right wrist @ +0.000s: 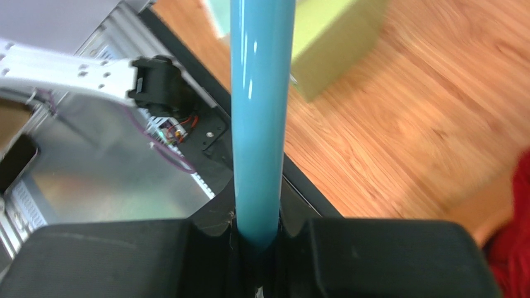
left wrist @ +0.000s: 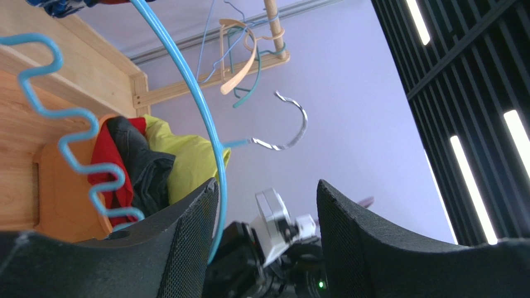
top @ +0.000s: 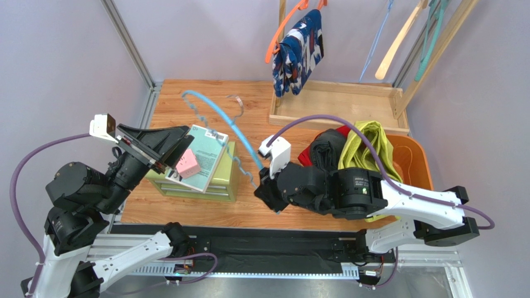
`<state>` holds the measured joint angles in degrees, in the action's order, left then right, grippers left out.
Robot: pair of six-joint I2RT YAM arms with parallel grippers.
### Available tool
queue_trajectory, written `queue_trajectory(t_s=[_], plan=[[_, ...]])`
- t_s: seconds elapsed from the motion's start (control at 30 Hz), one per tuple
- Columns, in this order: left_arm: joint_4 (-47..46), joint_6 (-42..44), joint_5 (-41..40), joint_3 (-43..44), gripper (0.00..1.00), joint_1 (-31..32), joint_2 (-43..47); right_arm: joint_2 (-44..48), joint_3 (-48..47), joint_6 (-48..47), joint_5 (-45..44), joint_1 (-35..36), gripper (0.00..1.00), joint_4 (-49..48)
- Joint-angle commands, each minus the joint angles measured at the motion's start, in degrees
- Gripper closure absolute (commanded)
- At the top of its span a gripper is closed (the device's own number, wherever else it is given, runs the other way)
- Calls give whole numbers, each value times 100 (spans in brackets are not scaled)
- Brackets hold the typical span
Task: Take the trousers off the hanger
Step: Pass the hanger from the left arm to the right, then pass the hanger from the right arm to the left
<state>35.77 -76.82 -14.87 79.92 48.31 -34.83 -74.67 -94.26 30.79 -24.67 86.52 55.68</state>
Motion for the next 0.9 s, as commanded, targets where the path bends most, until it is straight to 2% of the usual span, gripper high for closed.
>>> queue_trajectory(t_s=[0.0, 0.17, 0.33, 0.57, 0.67, 0.87], plan=[[-114, 711, 397, 269, 35, 11, -68, 506, -531, 1077, -277, -503, 100, 618], [202, 940, 547, 384, 35, 11, -7, 735, -883, 1351, -74, -794, 100, 1506], [360, 1168, 450, 611, 35, 11, -6, 761, -919, 1536, 339, -1462, 100, 2244], [545, 1318, 530, 709, 37, 3, -112, 858, -796, 1624, 103, -1805, 100, 2553], [536, 1362, 581, 806, 37, 11, -182, 797, -979, 1492, 330, -2348, 100, 2685], [589, 1388, 802, 771, 37, 11, -218, 857, -1121, 1316, 402, -2535, 100, 3027]])
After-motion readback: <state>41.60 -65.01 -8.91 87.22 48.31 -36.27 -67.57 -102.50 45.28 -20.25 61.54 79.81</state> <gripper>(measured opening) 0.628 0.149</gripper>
